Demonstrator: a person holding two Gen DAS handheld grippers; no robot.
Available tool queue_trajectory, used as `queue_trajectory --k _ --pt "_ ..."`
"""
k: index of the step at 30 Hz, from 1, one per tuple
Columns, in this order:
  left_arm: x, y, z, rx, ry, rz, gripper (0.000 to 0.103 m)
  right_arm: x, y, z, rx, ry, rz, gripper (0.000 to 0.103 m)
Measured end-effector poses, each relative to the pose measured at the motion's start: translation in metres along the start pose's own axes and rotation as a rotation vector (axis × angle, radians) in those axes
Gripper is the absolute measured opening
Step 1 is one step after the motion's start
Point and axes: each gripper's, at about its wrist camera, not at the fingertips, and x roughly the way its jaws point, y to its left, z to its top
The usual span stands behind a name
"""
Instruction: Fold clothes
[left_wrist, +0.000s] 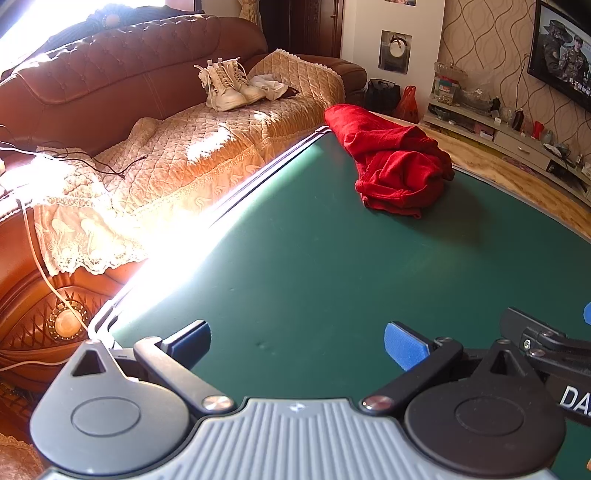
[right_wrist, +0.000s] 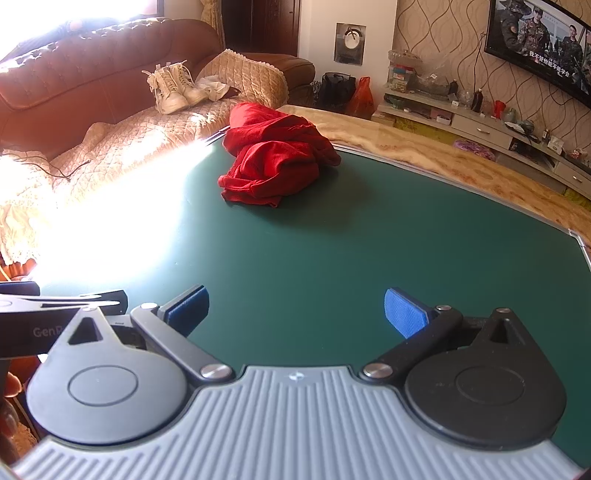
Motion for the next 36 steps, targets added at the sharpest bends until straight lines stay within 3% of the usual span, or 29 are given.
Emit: queue_trajectory --k 36 --pt "0.047 -0.012 -0.002 0.045 0.023 0.019 0.103 0.041 -0.005 0.002 0.01 0.032 0.015 0.103"
